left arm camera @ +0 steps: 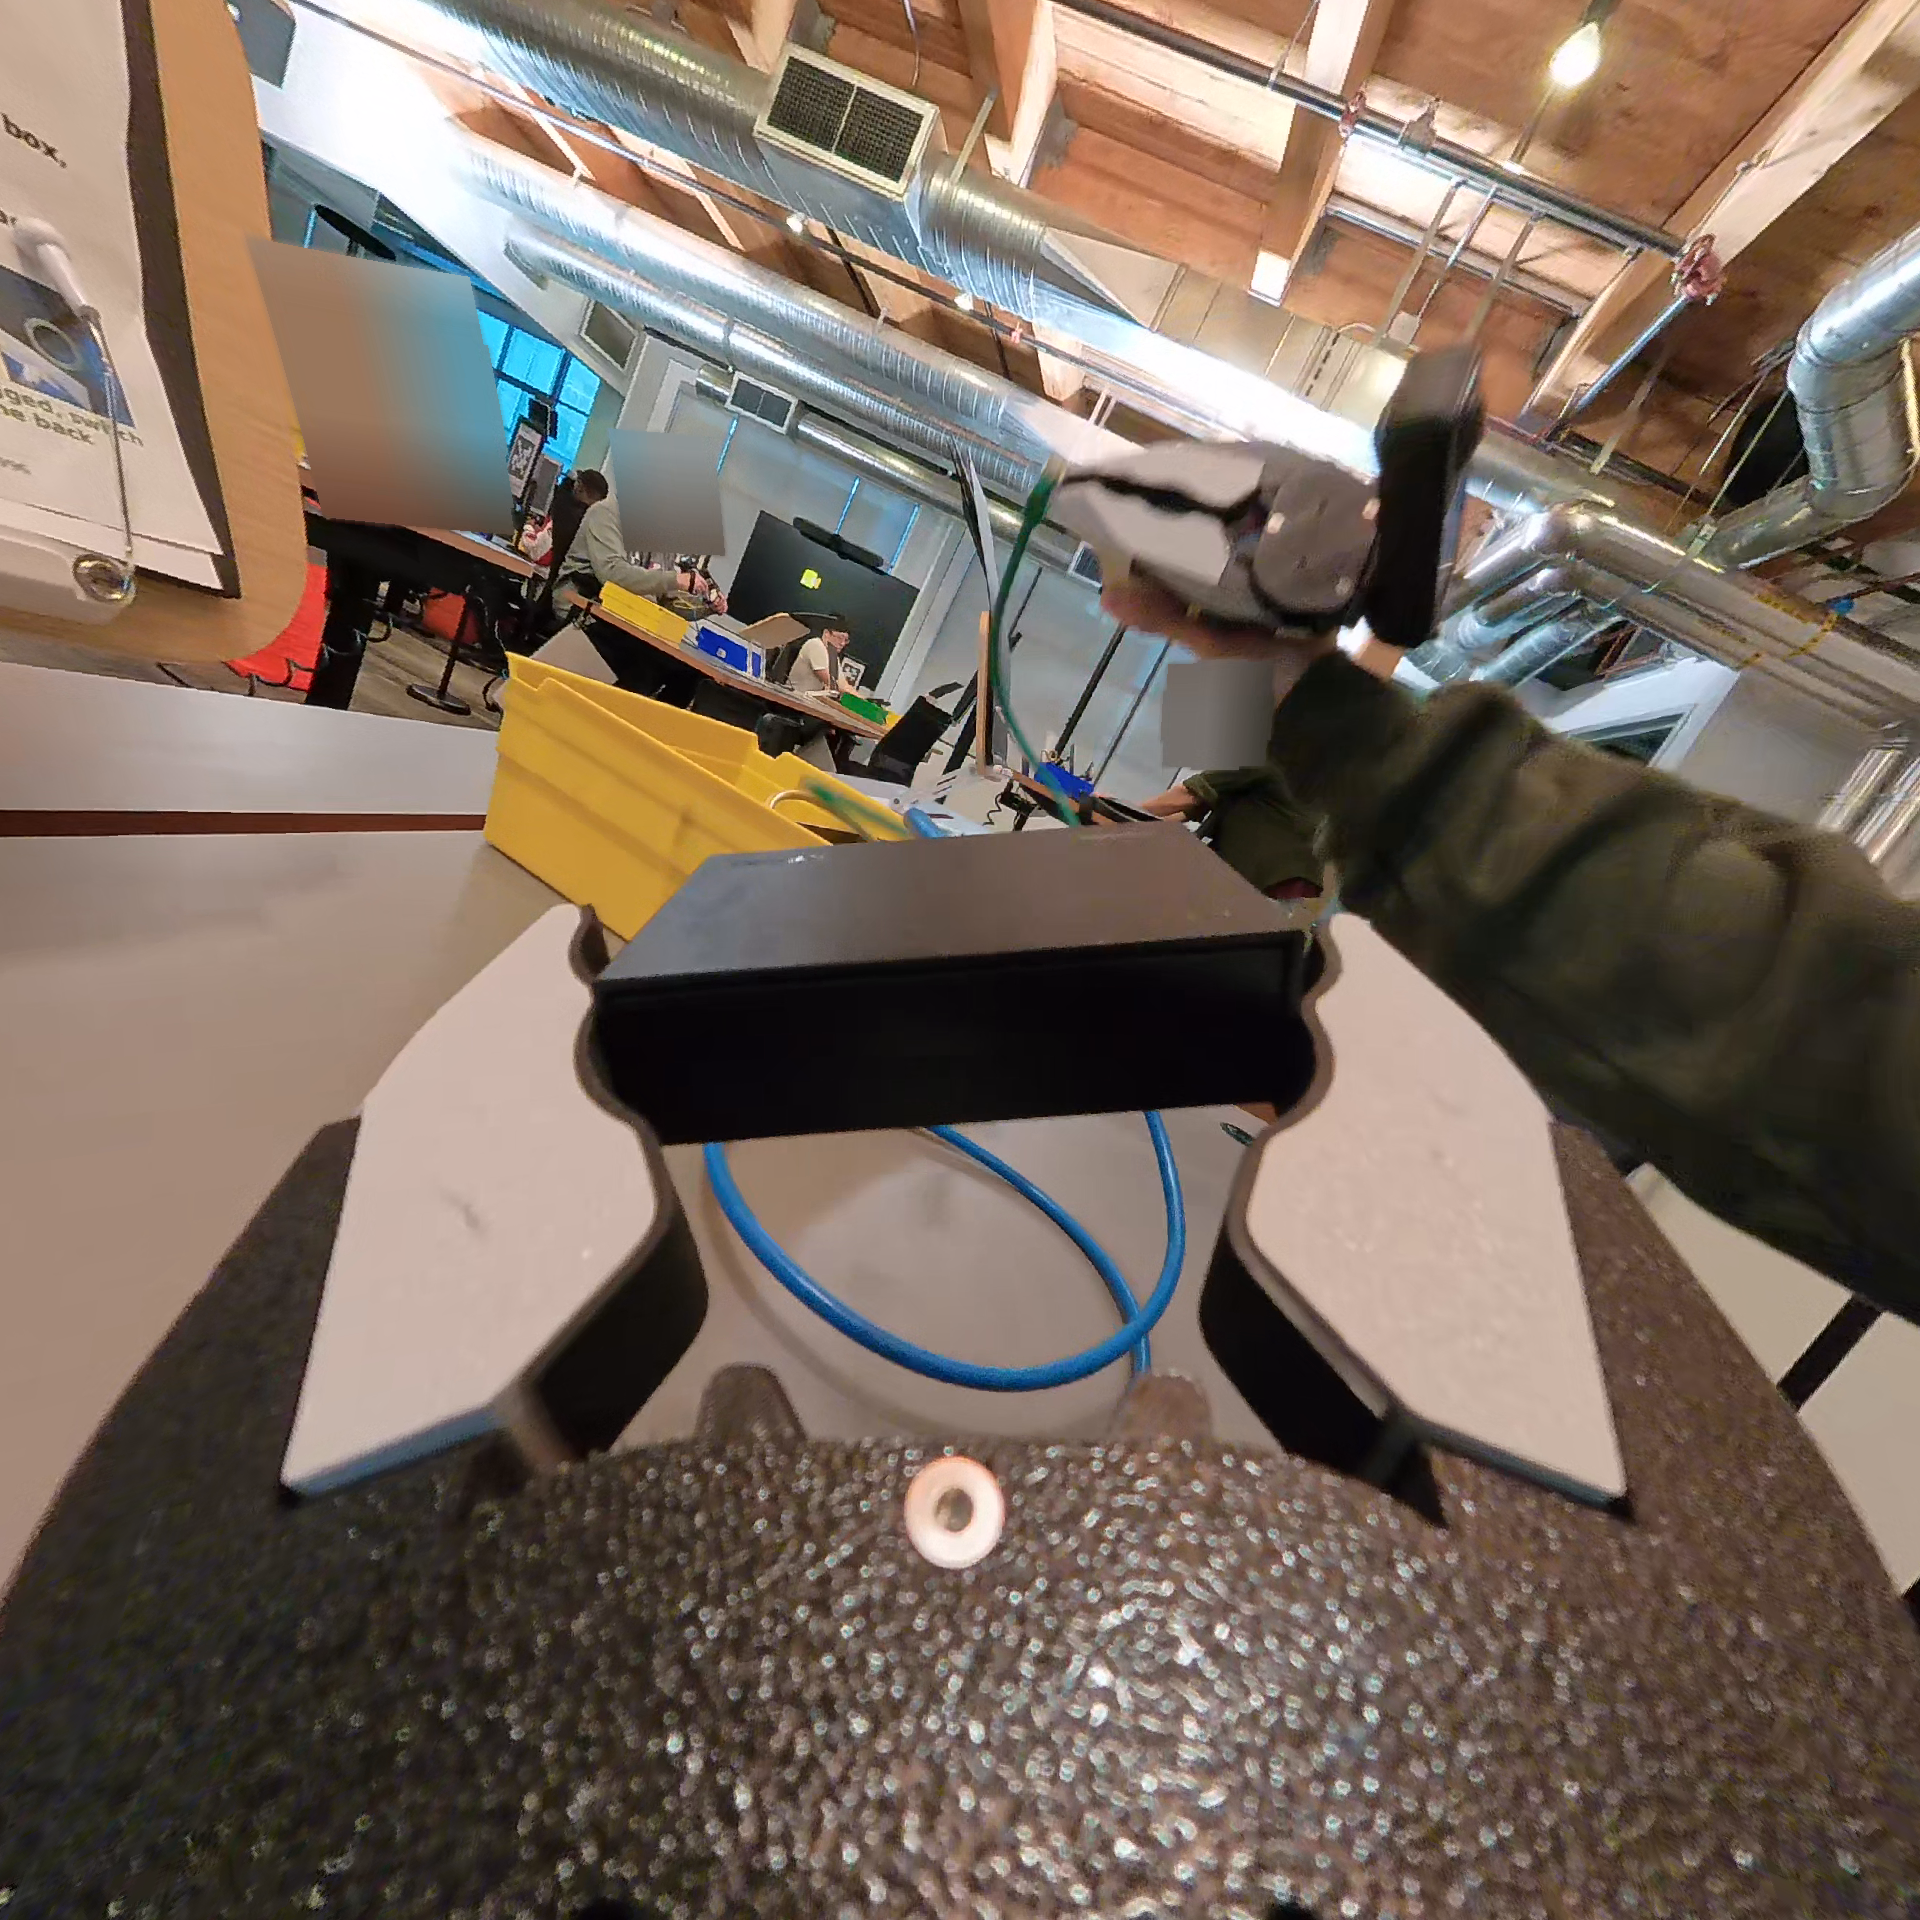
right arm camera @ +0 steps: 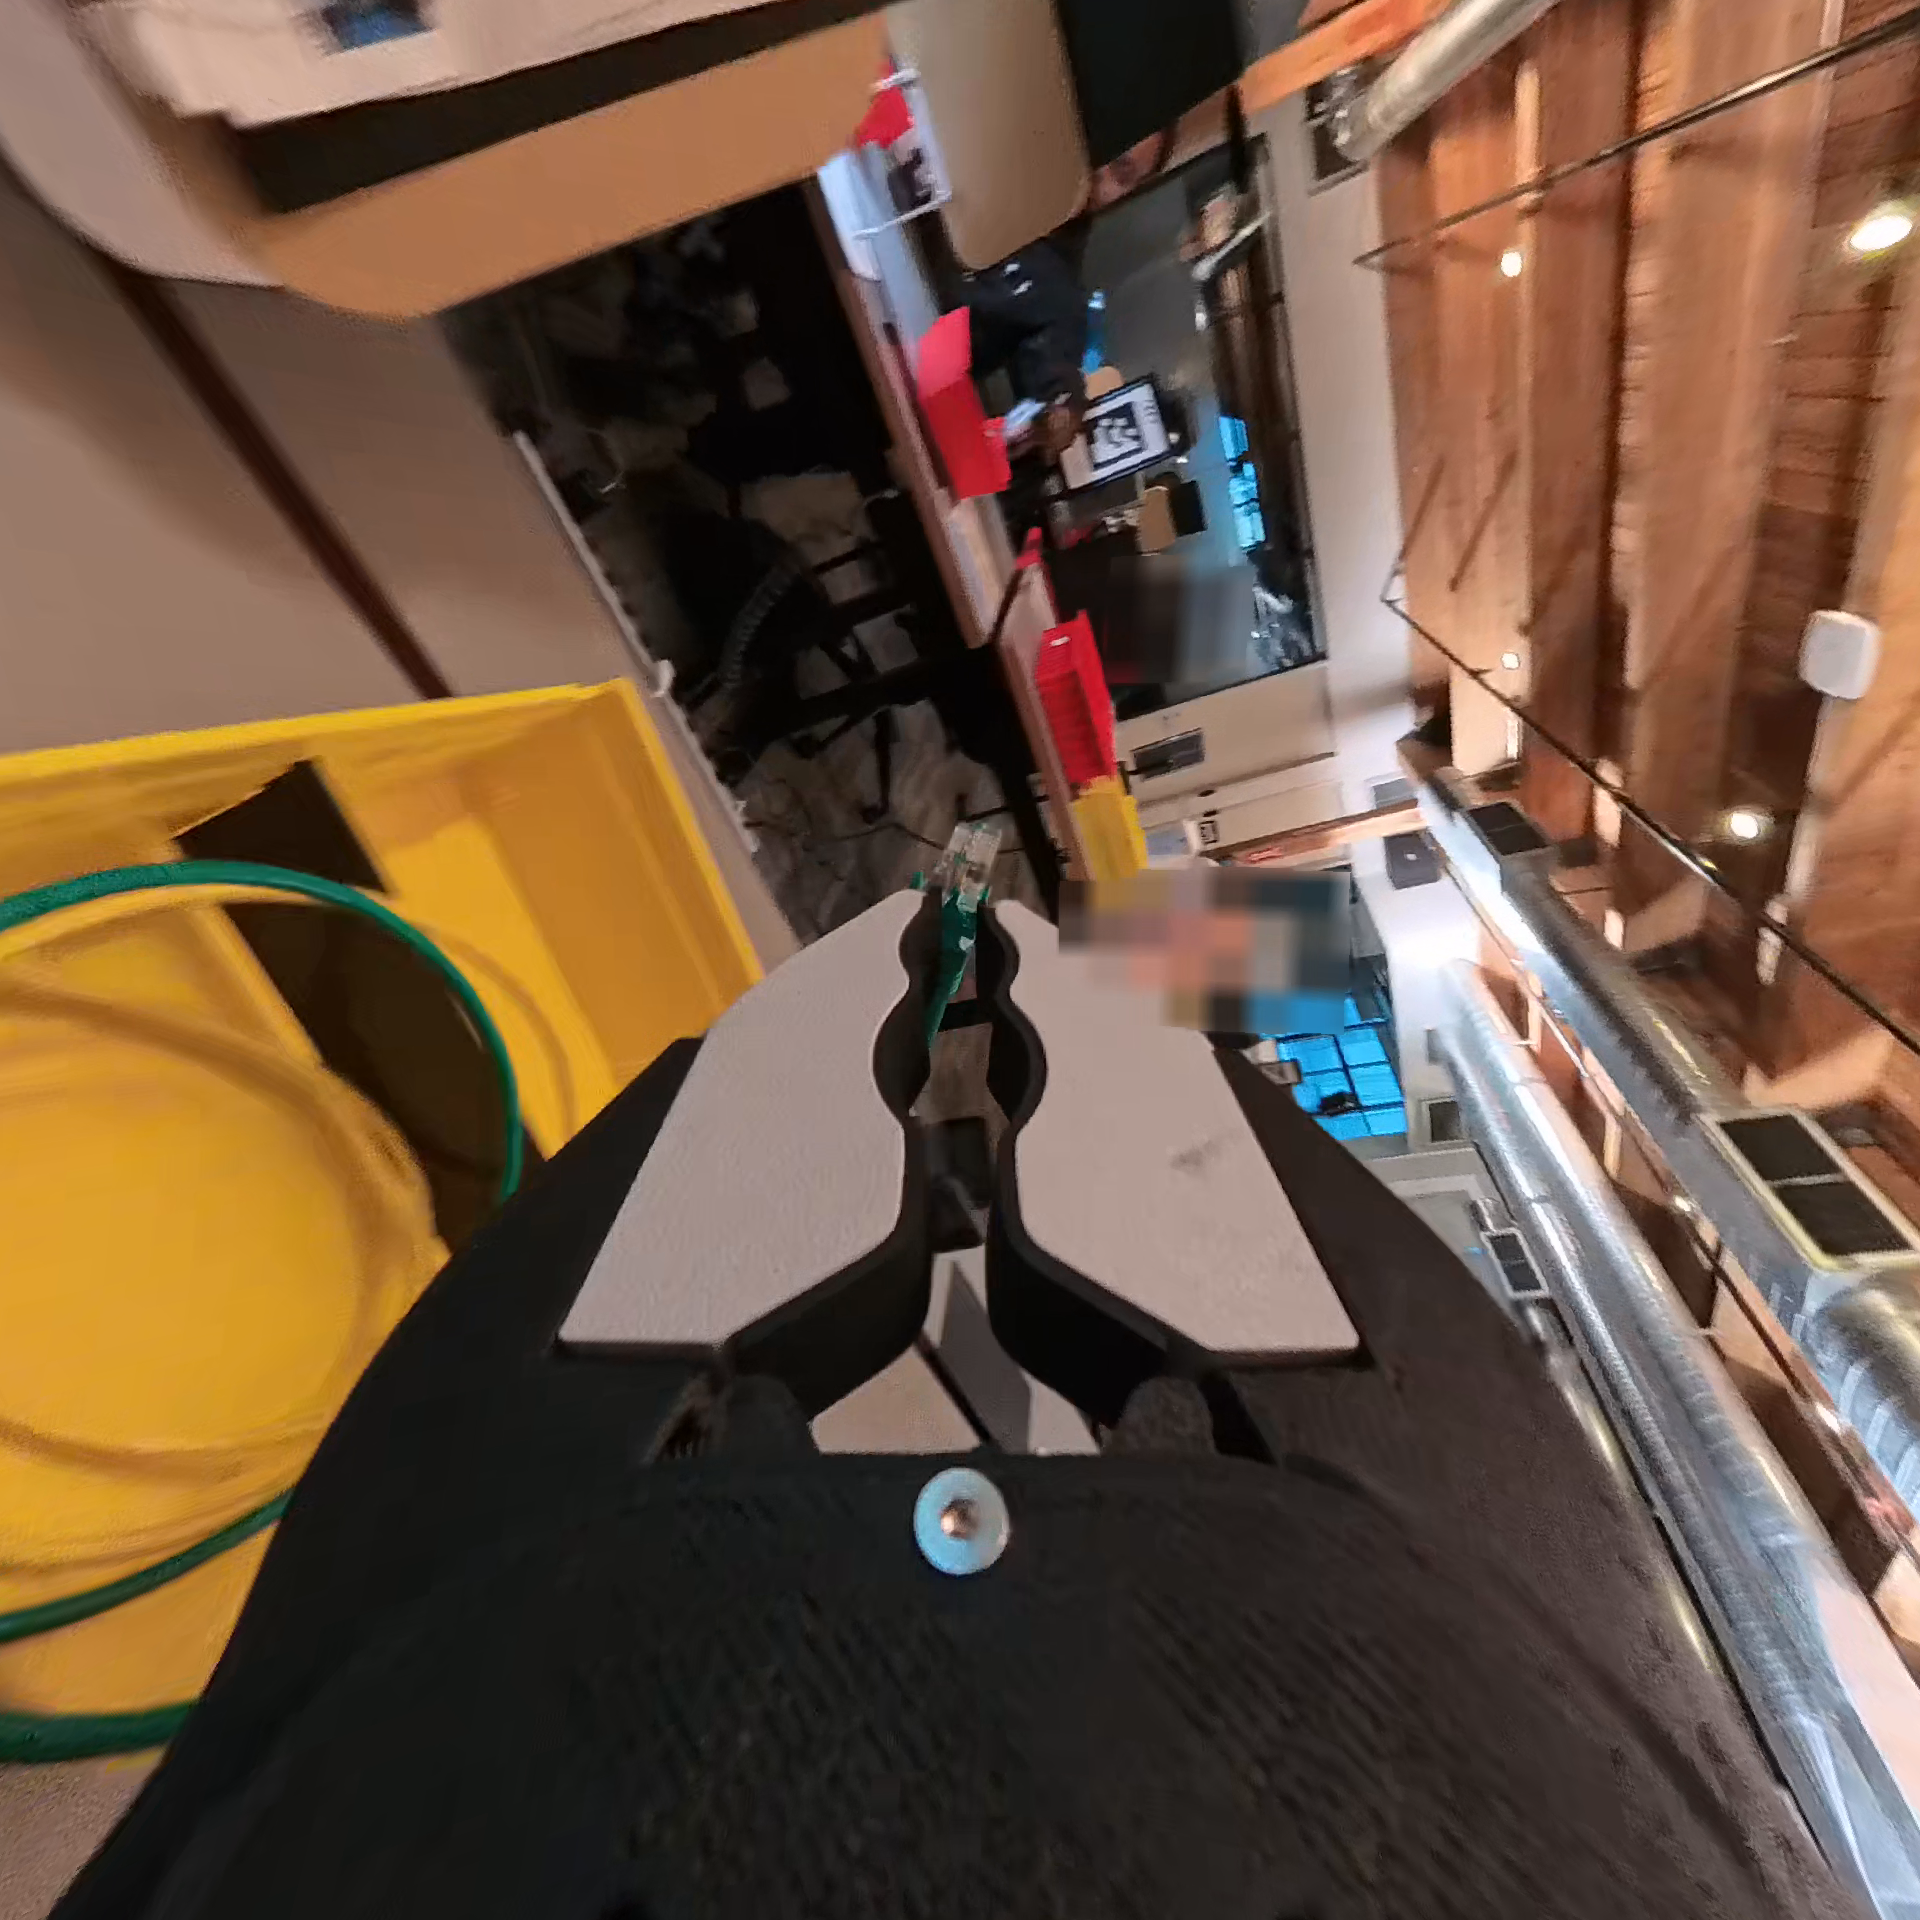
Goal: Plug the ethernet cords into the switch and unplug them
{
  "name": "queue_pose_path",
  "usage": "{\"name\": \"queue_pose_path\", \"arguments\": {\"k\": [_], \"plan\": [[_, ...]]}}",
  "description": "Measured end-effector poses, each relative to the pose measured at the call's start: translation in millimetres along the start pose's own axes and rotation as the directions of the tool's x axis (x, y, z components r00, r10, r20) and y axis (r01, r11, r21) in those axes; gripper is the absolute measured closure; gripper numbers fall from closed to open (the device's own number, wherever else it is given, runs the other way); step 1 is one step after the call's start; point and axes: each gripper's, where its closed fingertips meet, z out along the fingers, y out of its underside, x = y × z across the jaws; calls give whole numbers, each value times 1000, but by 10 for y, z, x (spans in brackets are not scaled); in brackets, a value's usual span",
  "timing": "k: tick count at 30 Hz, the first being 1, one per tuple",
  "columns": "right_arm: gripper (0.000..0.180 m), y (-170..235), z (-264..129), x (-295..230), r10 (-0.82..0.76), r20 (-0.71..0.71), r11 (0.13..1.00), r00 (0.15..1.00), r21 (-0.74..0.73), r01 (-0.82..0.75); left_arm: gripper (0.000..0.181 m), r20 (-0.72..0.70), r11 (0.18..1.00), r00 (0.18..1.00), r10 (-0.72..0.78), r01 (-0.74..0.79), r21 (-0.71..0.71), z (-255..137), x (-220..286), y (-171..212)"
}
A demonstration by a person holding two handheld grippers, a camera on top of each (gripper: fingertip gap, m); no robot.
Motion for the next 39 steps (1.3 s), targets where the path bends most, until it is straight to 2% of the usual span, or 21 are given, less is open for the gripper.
{"name": "queue_pose_path", "arguments": {"k": [4,8,10,14,16,18,20,23,25,26,29,32,34,35,36,39], "plan": [[173,218,28,-588,-11,90,1000,996,-16,13,59,-10,1000,1000,3,-3,-10,17,25,27],[173,310,96,-858,11,170,1000,985,-23,-7,59,-14,1000,1000,10,-10,-20,26,35,48],[172,280,108,-1036,40,289,999,957,7,-44,59,-12,1000,1000,11,-11,-23,25,28,54],[150,300,-11,-1293,151,517,987,843,-35,-155,59,-13,1000,1000,5,-5,-22,22,23,53],[127,320,-139,-1283,178,558,982,811,-49,-182,59,-17,1000,1000,3,-3,-21,24,30,51],[114,444,-308,-1287,121,581,993,805,-69,-99,59,-24,1000,1000,-3,3,-20,26,41,47],[114,587,-543,-1401,5,622,997,783,-66,46,59,-29,1000,1000,-8,8,-21,30,47,52],[113,748,-914,-1778,-197,676,967,710,15,255,59,-37,1000,999,-12,12,-23,37,61,60],[113,928,-1048,-1943,-356,643,904,678,52,425,59,-43,1000,999,-11,10,-25,42,73,66],[113,966,-1101,-2031,-393,631,889,668,74,452,59,-43,1000,999,-9,8,-27,45,74,70],[119,1016,-1070,-2163,-412,552,893,725,86,442,59,-50,1000,999,-8,7,-30,52,89,80],[121,1136,-973,-2322,-378,552,901,744,35,431,60,-55,999,998,-2,0,-36,58,102,93],[141,1176,-899,-2373,-383,532,896,755,16,444,59,-54,999,999,1,-3,-37,57,101,94],[165,1158,-879,-2362,-411,509,886,756,28,463,59,-53,999,999,2,-4,-37,54,96,93],[173,1121,-863,-2330,-424,485,883,765,33,468,59,-49,999,999,2,-4,-36,49,85,89],[174,1047,-874,-2174,-369,491,908,789,8,419,59,-47,1000,999,-12,11,-20,30,64,55]]}}
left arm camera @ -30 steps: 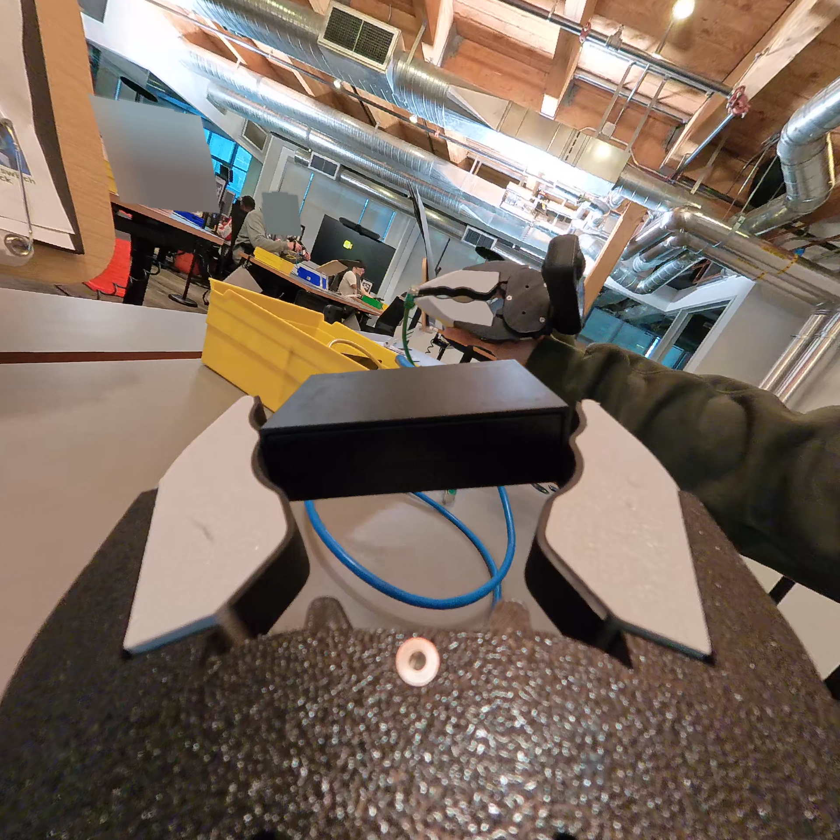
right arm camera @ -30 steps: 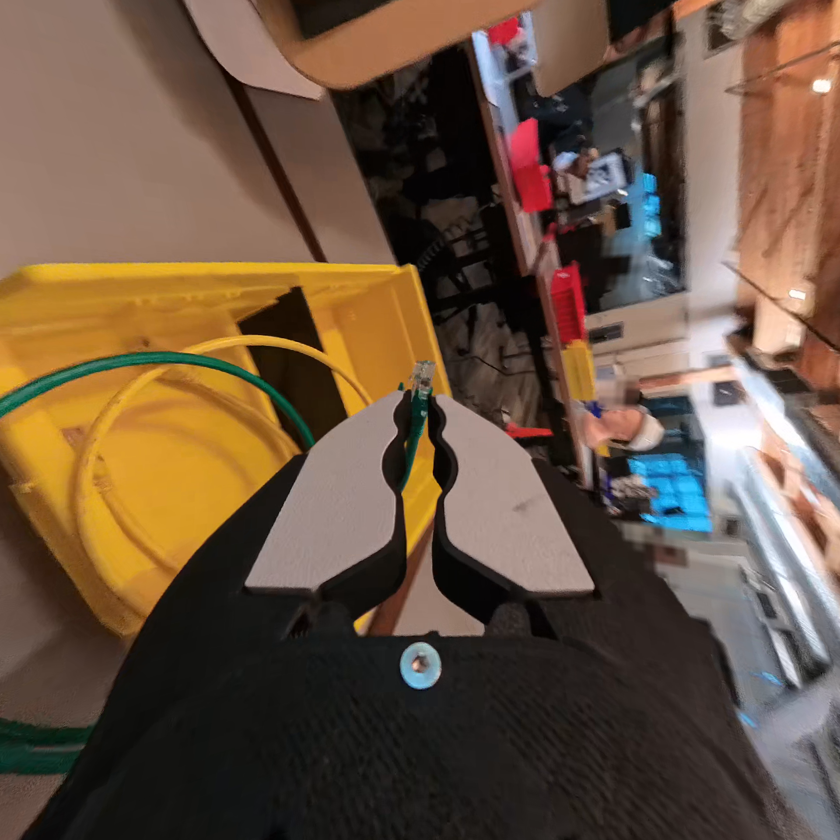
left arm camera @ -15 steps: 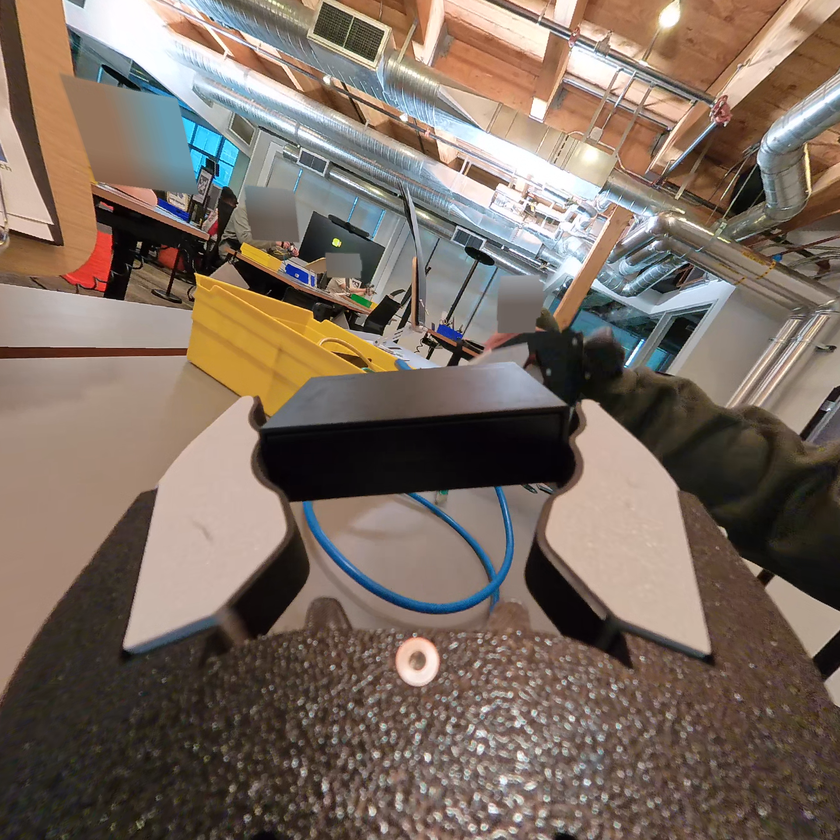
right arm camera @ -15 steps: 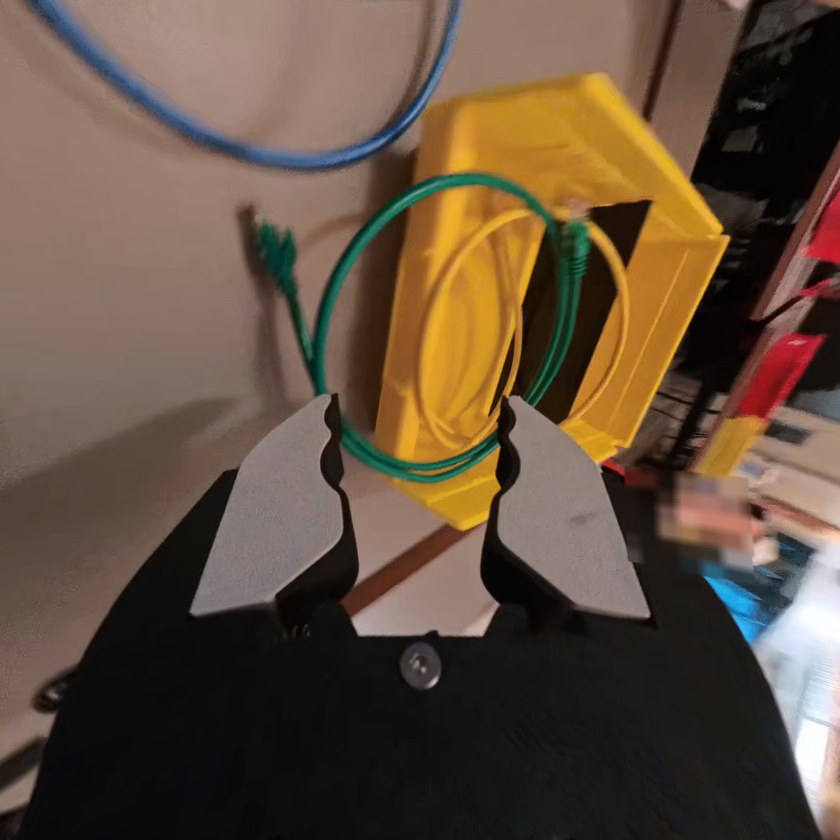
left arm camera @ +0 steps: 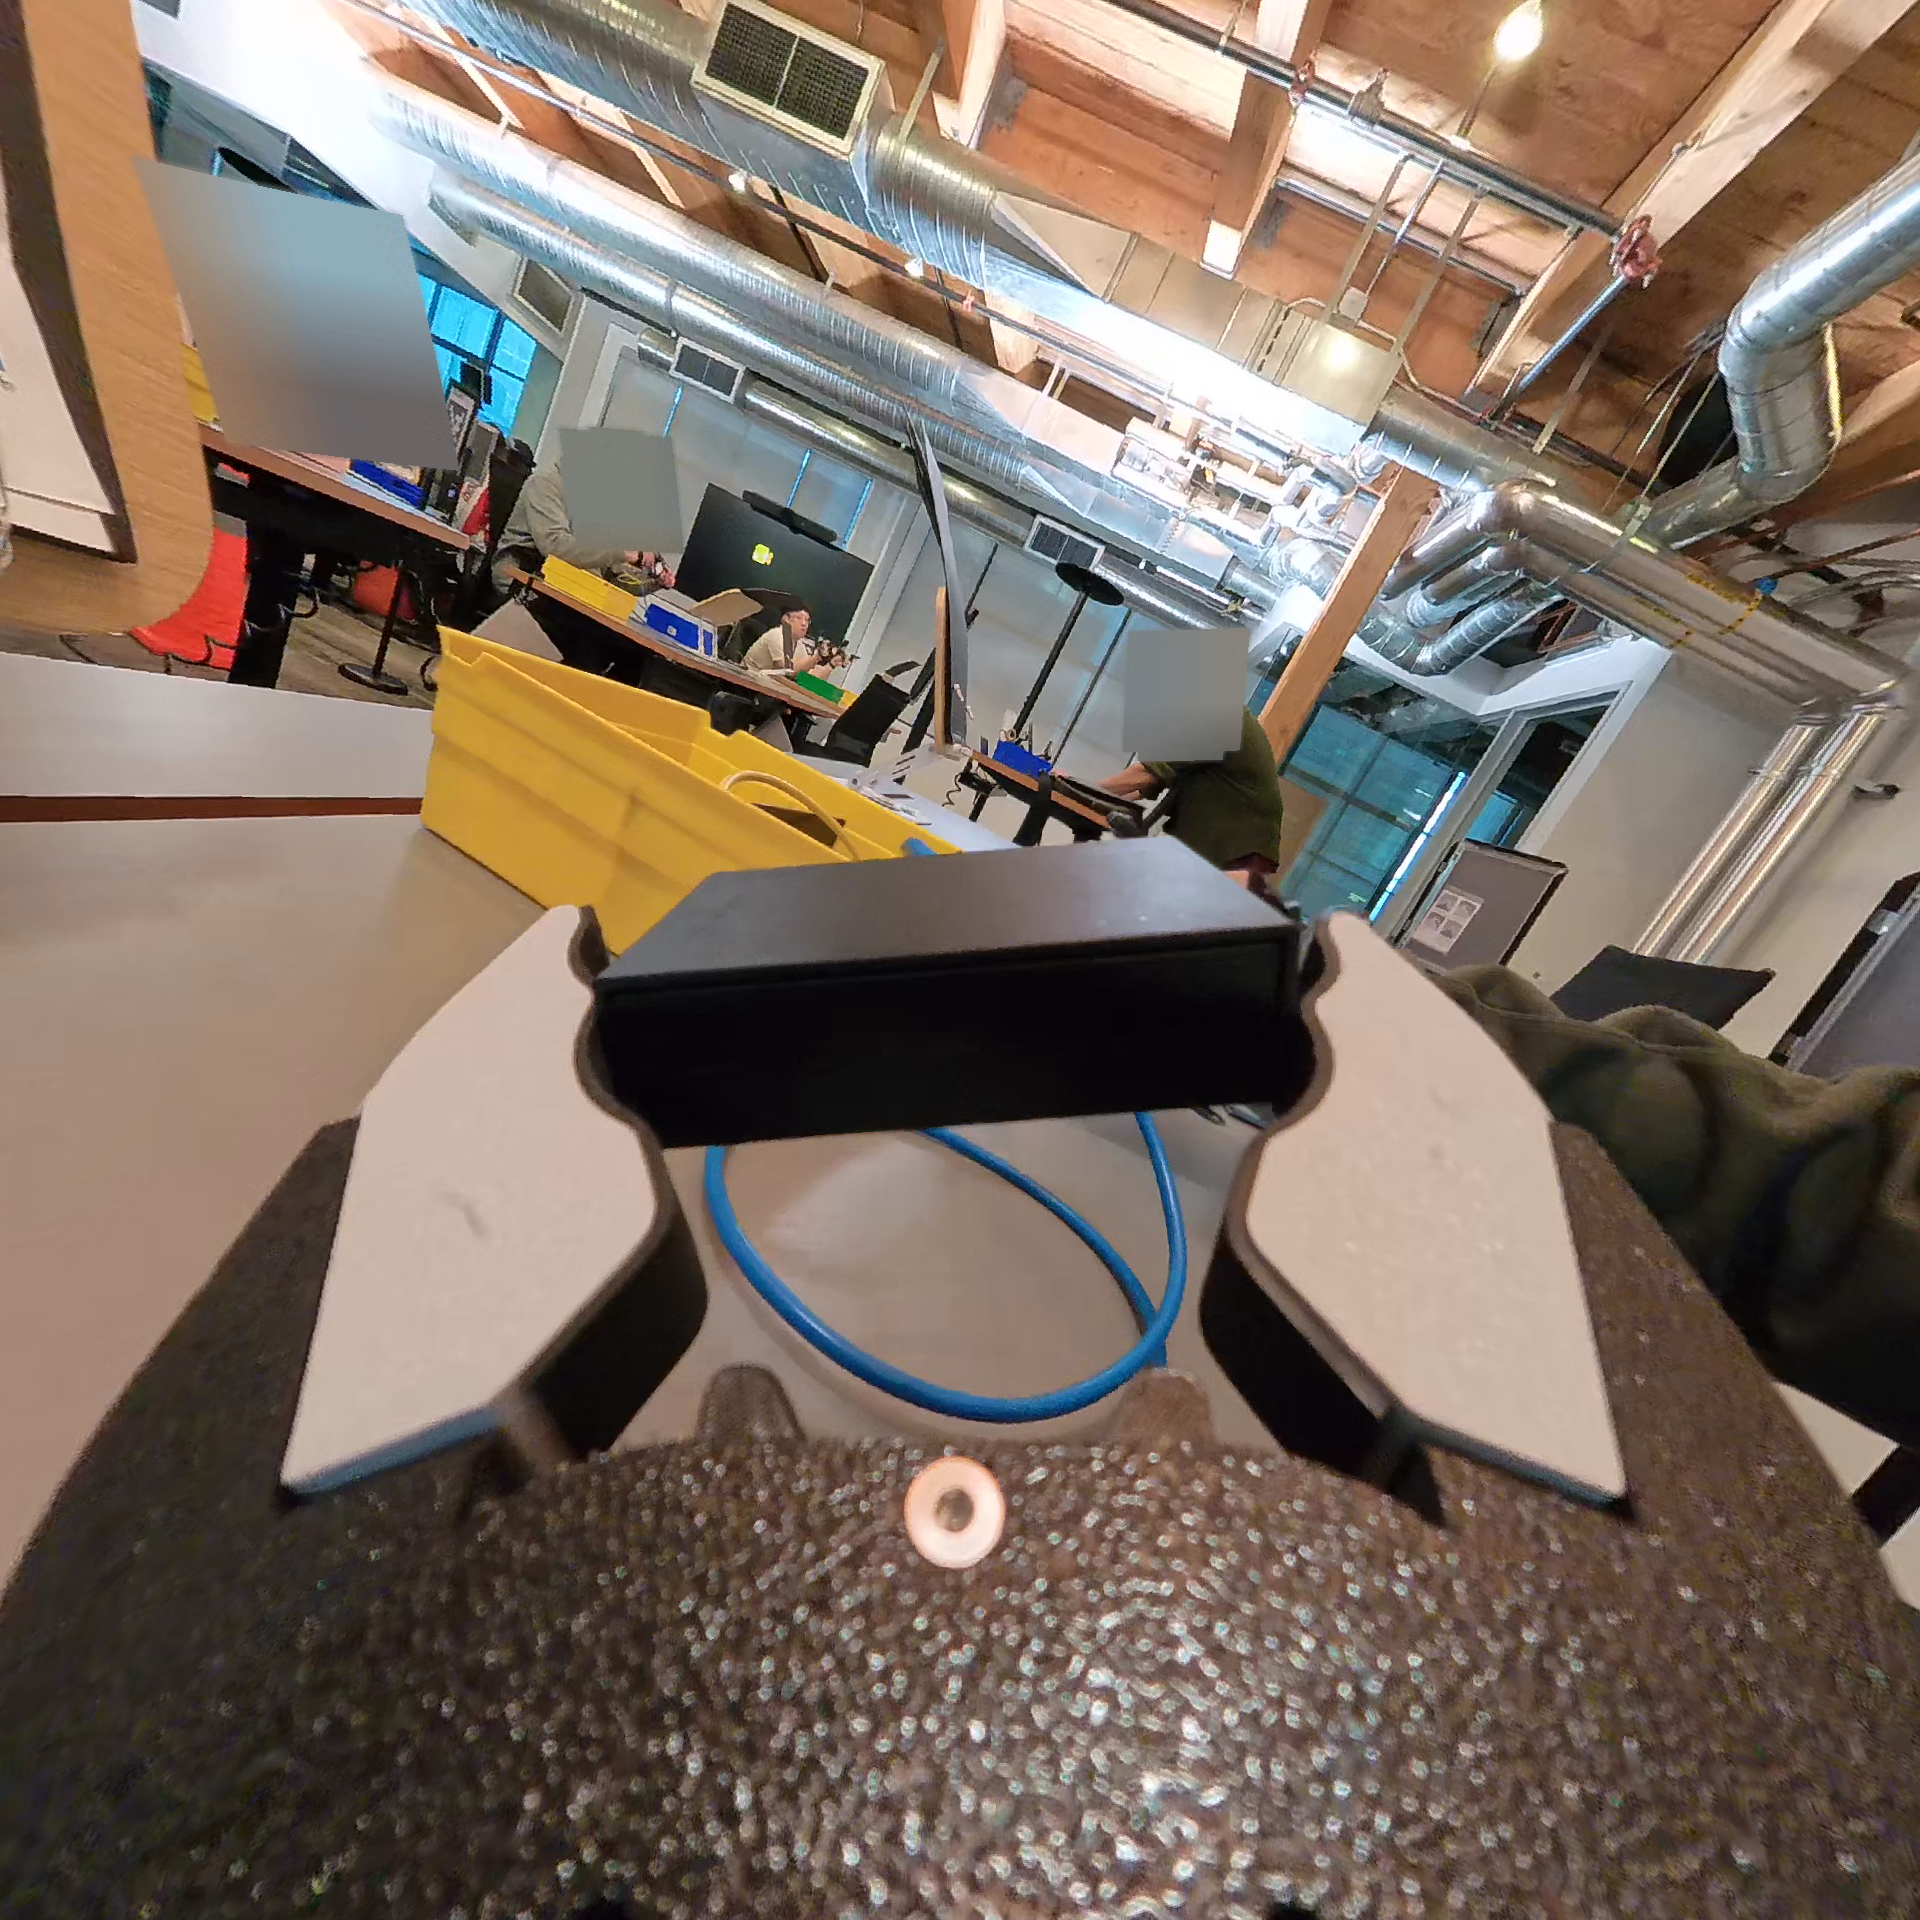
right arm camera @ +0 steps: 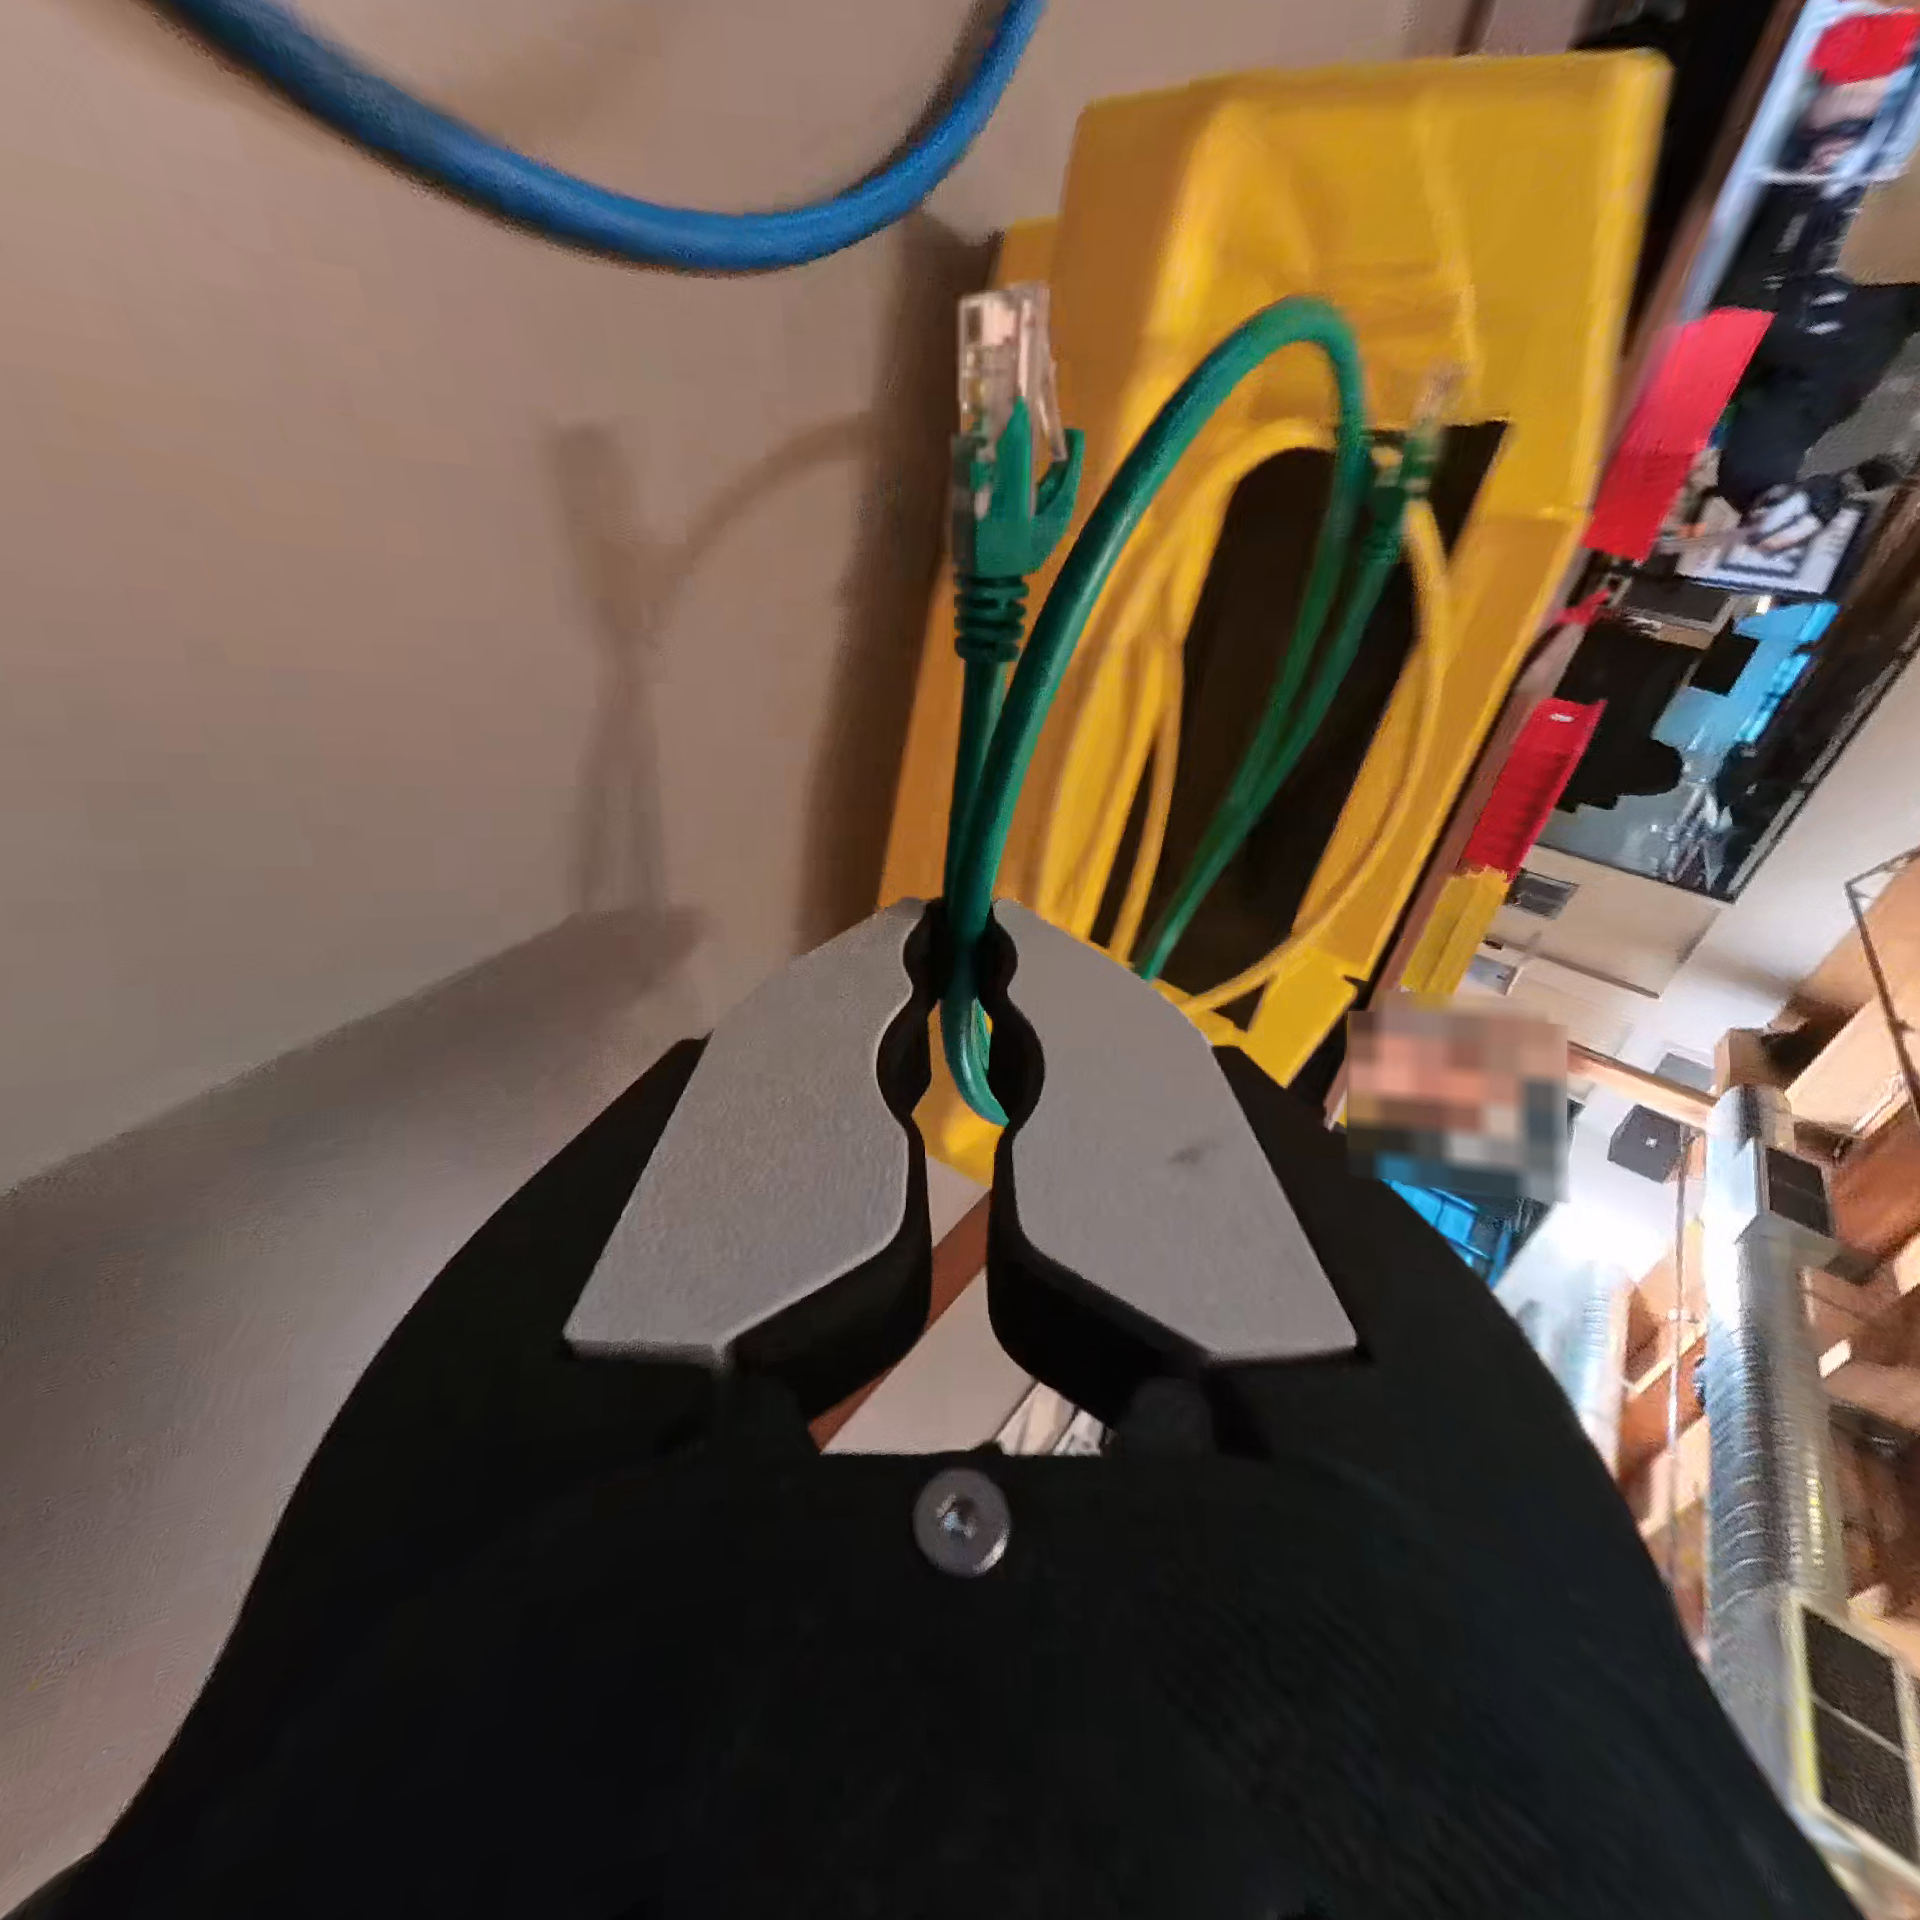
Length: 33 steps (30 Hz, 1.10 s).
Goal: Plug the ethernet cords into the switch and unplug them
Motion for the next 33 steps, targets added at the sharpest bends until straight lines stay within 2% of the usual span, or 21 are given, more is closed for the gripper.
{"name": "queue_pose_path", "arguments": {"k": [2,4,6,8,9,12,14,15,16,19,20,22,23,25,28,30,33], "plan": [[174,-3,-121,244,77,-67,996,995,45,-74,59,3,1000,1000,-1,1,4,-5,-8,-10],[174,118,-171,498,195,-127,981,973,23,-194,59,-4,1000,1000,-8,9,7,0,2,-12],[174,165,-137,622,287,-121,958,950,20,-286,59,-10,1000,1000,-12,12,3,11,15,3],[174,169,-86,784,323,-171,946,931,17,-325,59,-12,1000,1000,-8,8,-3,18,22,17],[174,134,-40,809,340,-153,940,928,21,-341,59,-13,1000,1000,-6,6,-4,17,27,17],[174,-123,165,659,357,50,931,933,68,-360,59,-15,1000,1000,-3,3,0,12,30,5],[173,-165,302,656,404,82,912,911,34,-408,59,-16,1000,1000,-5,5,2,11,30,2],[172,-246,346,622,450,149,886,881,50,-461,59,-17,1000,1000,-5,5,2,10,34,1],[165,-352,372,572,500,241,846,832,67,-528,59,-18,1000,1000,-5,5,3,10,37,-1],[147,-533,428,571,578,358,757,734,102,-646,59,-21,1000,1000,-4,4,3,11,45,-3],[131,-522,459,533,601,389,740,698,59,-670,59,-22,1000,1000,-6,6,4,10,45,-3],[111,-482,451,464,616,440,732,653,-12,-682,59,-25,1000,1000,-11,11,6,9,47,-5],[101,-463,414,492,622,438,725,649,-10,-688,59,-25,1000,1000,-10,10,7,8,50,-8],[94,-411,293,629,623,398,723,673,35,-690,59,-30,1000,1000,-5,5,7,9,62,-13],[90,-346,-21,947,620,239,743,747,126,-657,59,-40,1000,999,10,-10,-3,19,89,-1],[88,-532,-333,1135,603,132,755,787,224,-616,60,-52,999,998,21,-22,-23,39,119,31],[91,-1192,-802,1125,522,67,781,850,365,-508,59,-82,996,996,46,-52,-76,83,193,121]]}}
